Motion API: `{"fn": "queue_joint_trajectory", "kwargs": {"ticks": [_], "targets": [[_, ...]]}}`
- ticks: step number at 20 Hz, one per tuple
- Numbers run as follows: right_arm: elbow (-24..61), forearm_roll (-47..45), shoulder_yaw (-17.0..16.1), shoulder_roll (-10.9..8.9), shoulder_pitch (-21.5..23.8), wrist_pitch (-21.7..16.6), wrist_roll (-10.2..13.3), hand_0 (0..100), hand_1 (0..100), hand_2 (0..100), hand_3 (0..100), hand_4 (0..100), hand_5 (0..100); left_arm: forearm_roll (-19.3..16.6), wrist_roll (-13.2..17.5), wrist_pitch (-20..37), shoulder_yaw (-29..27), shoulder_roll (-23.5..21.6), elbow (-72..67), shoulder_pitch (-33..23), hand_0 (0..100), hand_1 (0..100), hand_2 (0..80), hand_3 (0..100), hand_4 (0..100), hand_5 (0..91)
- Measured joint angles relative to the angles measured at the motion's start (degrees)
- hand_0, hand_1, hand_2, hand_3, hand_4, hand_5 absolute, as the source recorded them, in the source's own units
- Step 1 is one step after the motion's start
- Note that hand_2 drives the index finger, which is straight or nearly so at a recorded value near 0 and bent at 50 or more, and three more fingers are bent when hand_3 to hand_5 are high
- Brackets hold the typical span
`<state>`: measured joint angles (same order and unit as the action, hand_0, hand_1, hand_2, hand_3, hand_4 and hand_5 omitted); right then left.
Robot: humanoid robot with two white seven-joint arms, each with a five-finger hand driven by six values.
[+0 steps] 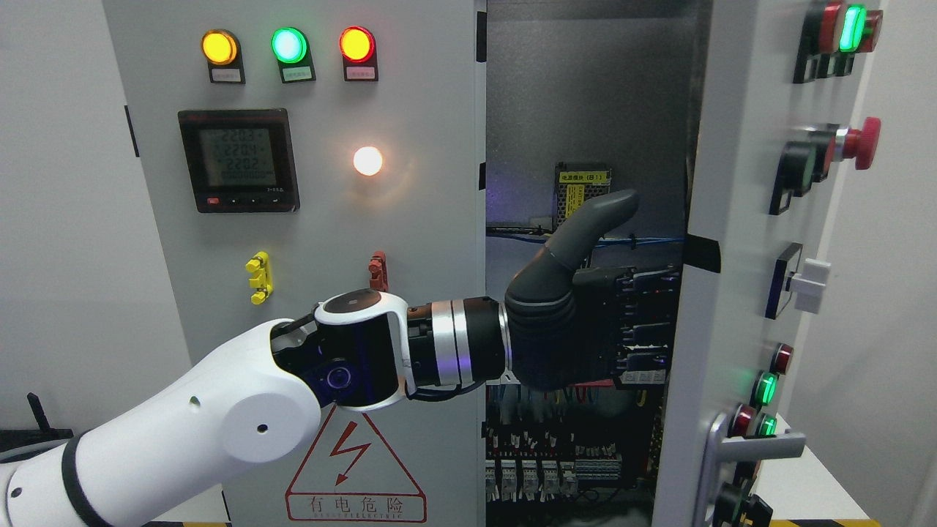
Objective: Open door with both hands
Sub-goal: 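Reach the left hand into the gap behind the door edge, then push the door outward with the left hand, swinging it wider open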
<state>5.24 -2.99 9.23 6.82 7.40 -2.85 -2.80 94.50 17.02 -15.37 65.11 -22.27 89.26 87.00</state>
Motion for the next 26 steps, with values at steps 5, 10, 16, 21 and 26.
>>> {"fn": "queue_joint_trajectory", "kwargs": {"ticks": [5, 10, 16, 21, 26], "targets": [[-0.01, 0.00, 0.00, 0.01, 0.00, 0.03, 0.00, 11, 0, 0, 0, 0, 0, -0.25, -2.24, -0.21, -0.13, 2.02, 0.09, 0.03, 0, 0, 0.0, 0, 3, 0.0], [-0.02, 0.00, 0.00, 0.02, 0.00, 0.03, 0.00, 11, 0, 0, 0, 0, 0, -0.38, -4.35, -1.40, -0.24, 4.28, 0.39, 0.33, 0, 0, 0.0, 0, 3, 0.0], [-0.02, 0.00, 0.00, 0.02, 0.00, 0.03, 0.01, 11, 0, 0, 0, 0, 0, -0.44, -6.64, -1.66, -0.32, 7.41, 0.61, 1.19, 0, 0, 0.0, 0, 3, 0.0], [-0.03, 0.00, 0.00, 0.02, 0.00, 0.04, 0.03, 11, 0, 0, 0, 0, 0, -0.53, -8.39, -1.66, -0.36, 10.32, 0.68, 1.71, 0, 0, 0.0, 0, 3, 0.0], [-0.03, 0.00, 0.00, 0.00, 0.00, 0.04, 0.04, 11, 0, 0, 0, 0, 0, -1.22, -10.99, -1.66, -0.36, 13.89, 0.63, 2.04, 0, 0, 0.0, 0, 3, 0.0]]}}
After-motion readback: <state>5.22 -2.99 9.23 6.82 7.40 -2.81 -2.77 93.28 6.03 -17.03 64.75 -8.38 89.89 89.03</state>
